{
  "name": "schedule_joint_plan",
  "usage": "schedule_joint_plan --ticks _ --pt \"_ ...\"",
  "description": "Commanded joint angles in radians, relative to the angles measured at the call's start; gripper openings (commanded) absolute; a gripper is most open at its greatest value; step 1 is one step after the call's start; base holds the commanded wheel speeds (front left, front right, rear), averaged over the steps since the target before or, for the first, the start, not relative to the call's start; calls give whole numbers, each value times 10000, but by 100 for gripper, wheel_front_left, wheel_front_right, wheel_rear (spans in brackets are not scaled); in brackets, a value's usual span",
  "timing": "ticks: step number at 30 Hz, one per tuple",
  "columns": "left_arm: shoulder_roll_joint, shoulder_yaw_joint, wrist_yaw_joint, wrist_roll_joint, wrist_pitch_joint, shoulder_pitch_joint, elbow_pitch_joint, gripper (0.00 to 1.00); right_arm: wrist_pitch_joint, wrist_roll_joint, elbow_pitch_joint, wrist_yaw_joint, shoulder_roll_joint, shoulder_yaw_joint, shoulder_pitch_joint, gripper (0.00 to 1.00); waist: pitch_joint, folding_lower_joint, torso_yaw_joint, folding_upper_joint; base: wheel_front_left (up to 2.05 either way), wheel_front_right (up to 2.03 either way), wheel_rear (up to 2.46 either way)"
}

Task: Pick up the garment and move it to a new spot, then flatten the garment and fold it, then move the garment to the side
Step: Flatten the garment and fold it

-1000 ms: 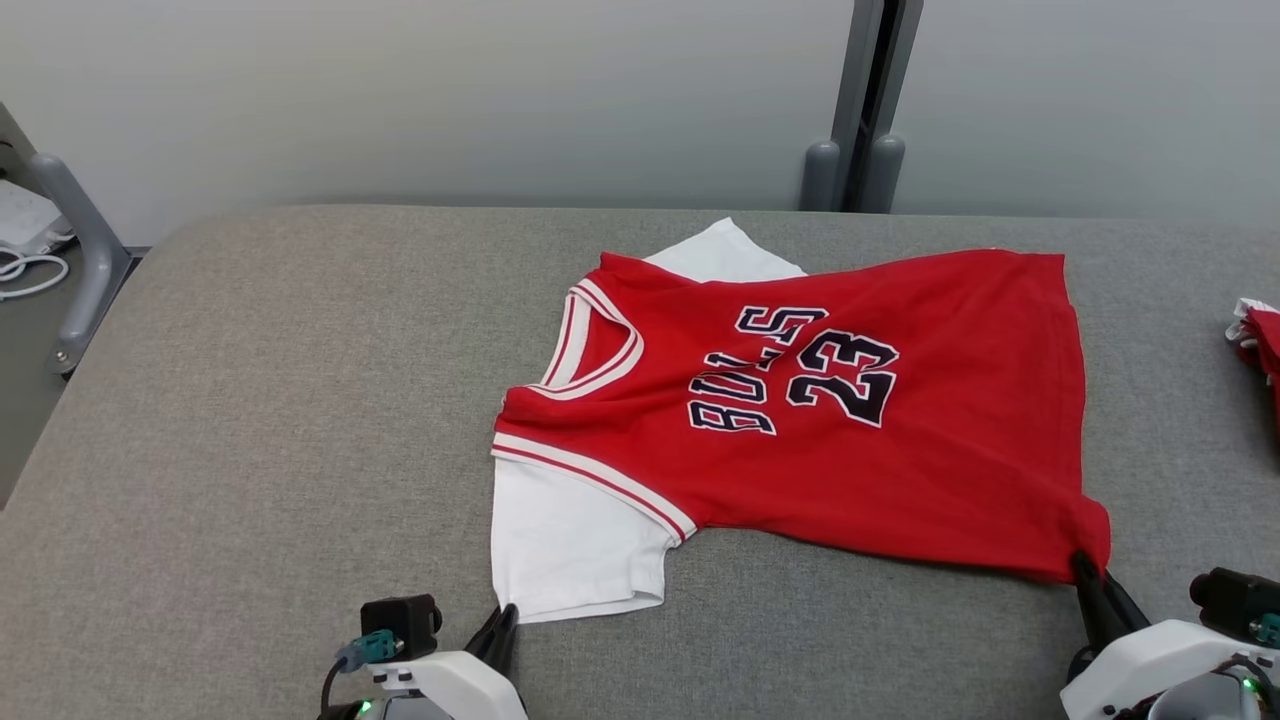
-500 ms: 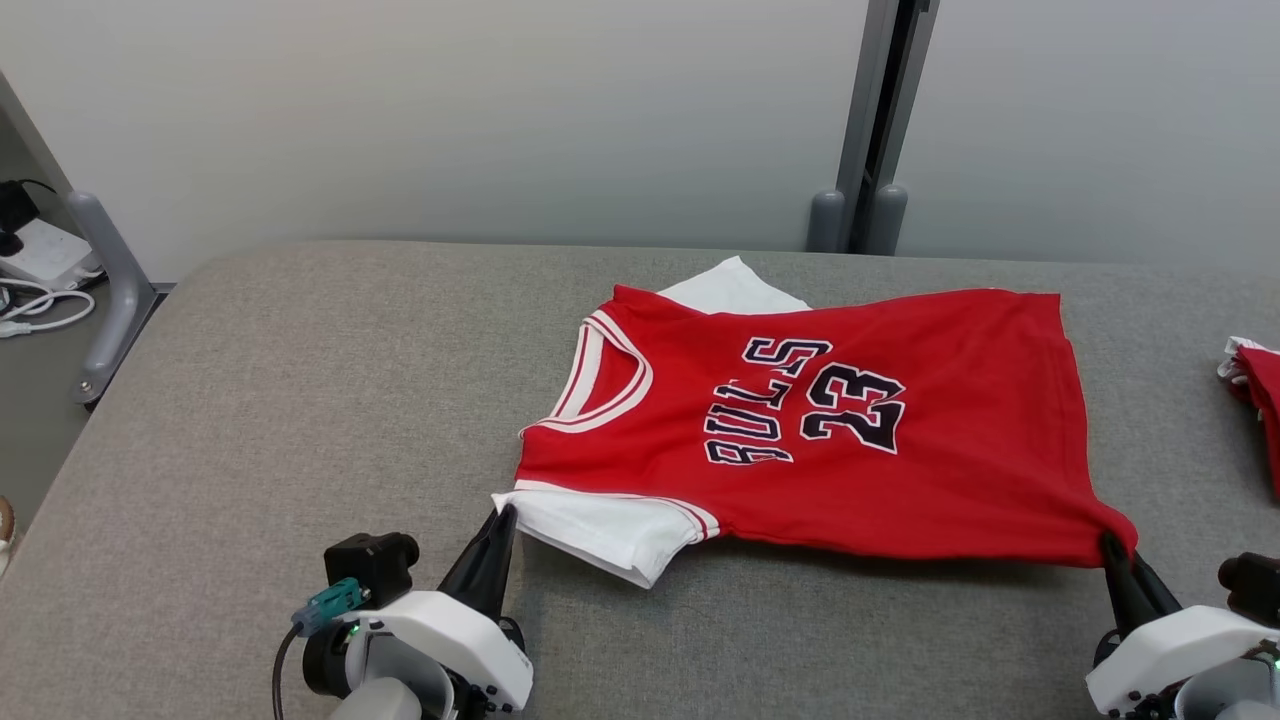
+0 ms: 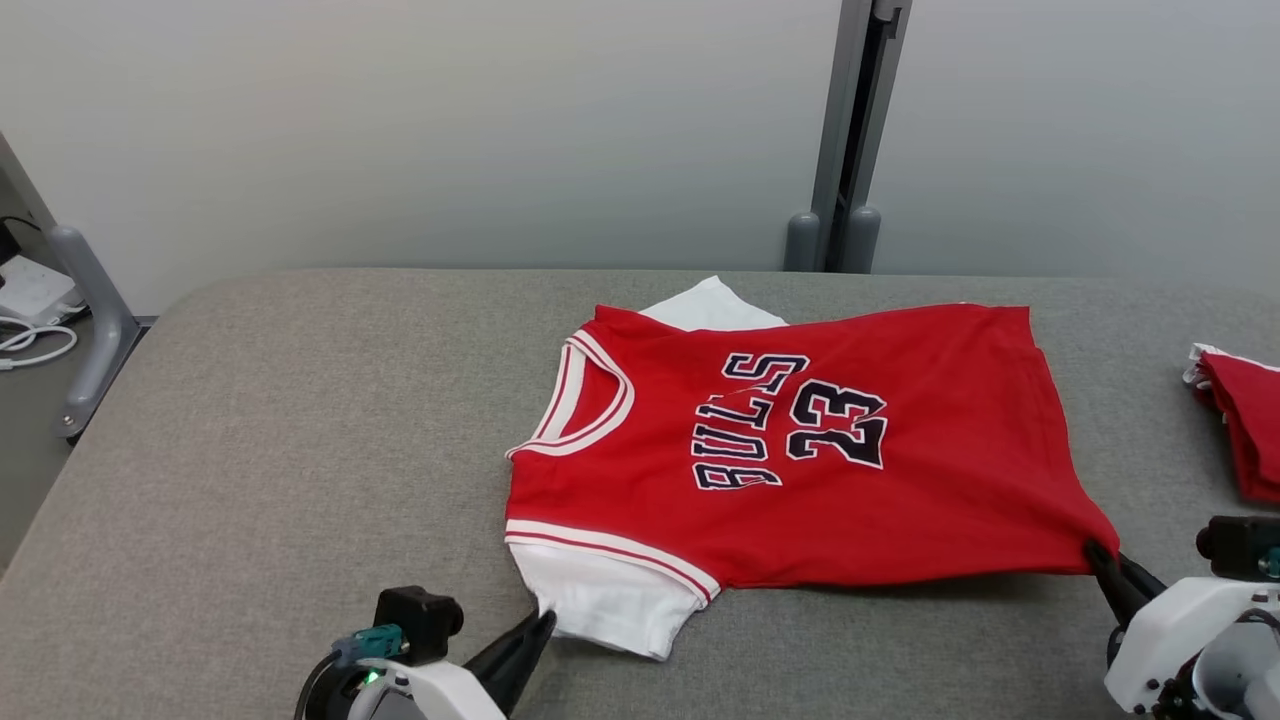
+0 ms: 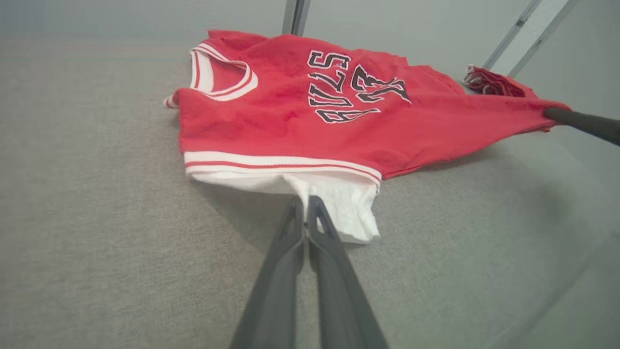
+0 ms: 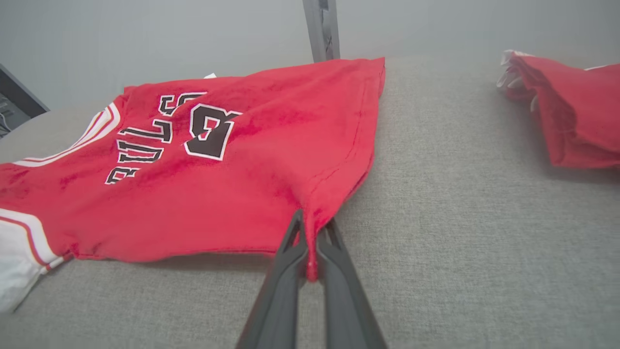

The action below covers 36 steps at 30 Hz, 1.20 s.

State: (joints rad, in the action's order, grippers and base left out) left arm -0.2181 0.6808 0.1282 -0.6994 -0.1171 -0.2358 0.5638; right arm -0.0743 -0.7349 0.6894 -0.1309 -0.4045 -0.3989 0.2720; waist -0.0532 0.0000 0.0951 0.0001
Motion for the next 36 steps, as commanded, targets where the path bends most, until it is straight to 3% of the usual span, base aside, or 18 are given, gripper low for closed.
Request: schedule_joint_plan --ticks 1,10,20,29,36 --pt "-407 251 29 -335 364 139 -305 0 331 -201 -176 3 -297 -138 80 0 -29 0 -43 -1 0 0 0" --pt "-2432 1867 34 -2213 3156 532 -2492 0 2548 -1428 -984 3 -1569 -913 -44 0 -89 0 -17 -1 0 0 0" --pt "-4045 2779 35 -3392 4953 619 -4419 0 5178 -2953 -1633 3 -2555 -1097 -482 0 -129 0 56 -1 0 0 0" --pt "-4548 3002 34 -3585 5374 790 -5199 0 6432 -3462 -2368 3 -3338 -341 -1294 0 -163 0 8 -1 0 0 0" --pt "-4702 3200 -59 -3645 5654 1006 -5668 0 7070 -3592 -2867 3 -3347 223 -2011 0 -169 0 -84 -1 0 0 0"
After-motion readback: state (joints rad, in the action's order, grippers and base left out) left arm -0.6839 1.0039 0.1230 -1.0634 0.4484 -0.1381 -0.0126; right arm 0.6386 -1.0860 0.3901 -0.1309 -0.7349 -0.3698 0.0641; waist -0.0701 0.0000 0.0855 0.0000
